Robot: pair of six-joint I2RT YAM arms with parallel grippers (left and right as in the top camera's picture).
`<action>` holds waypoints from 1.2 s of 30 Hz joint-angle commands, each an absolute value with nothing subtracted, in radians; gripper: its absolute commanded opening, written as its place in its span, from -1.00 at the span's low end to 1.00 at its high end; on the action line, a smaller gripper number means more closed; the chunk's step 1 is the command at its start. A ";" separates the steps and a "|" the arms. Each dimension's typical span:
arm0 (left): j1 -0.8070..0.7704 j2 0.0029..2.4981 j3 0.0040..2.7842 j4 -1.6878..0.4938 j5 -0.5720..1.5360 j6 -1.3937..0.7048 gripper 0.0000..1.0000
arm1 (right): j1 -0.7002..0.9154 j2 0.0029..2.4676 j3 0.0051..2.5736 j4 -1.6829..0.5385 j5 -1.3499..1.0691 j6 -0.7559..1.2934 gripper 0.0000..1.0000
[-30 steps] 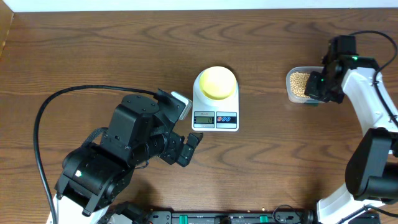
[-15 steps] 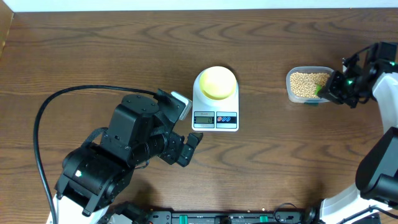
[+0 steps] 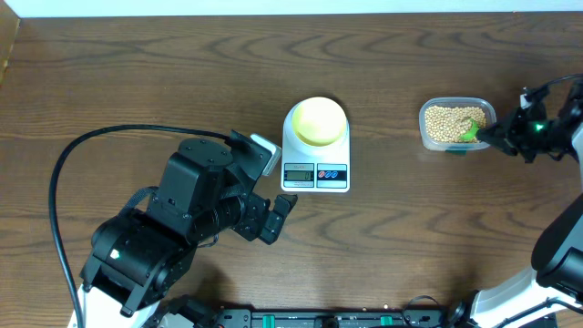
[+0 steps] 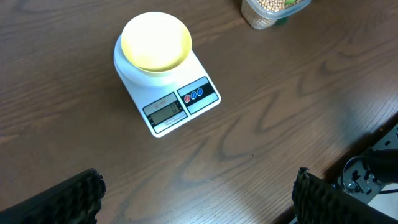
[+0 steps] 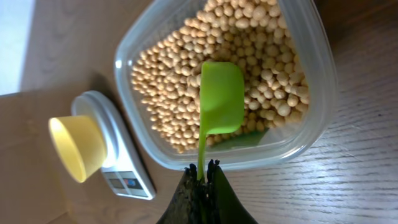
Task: Scoop item into bowl and weigh 50g on scale
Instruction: 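Dip the green scoop into the soybeans with the right gripper and lift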
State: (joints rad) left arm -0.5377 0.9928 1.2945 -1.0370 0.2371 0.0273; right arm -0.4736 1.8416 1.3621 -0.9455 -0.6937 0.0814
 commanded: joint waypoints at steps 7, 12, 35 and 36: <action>-0.535 0.992 1.300 -1.039 0.231 0.041 0.97 | -0.550 1.868 1.333 -0.904 -0.947 0.028 -0.98; -0.535 0.992 1.300 -1.039 0.231 0.041 0.97 | -0.580 1.868 1.325 -0.895 -1.012 0.028 -0.98; -0.535 0.992 1.300 -1.039 0.231 0.041 0.98 | -0.521 1.868 1.325 -0.887 -1.348 0.028 -0.97; -0.535 0.992 1.300 -1.039 0.231 0.041 0.97 | -0.506 1.868 1.325 -0.886 -1.354 0.028 -0.97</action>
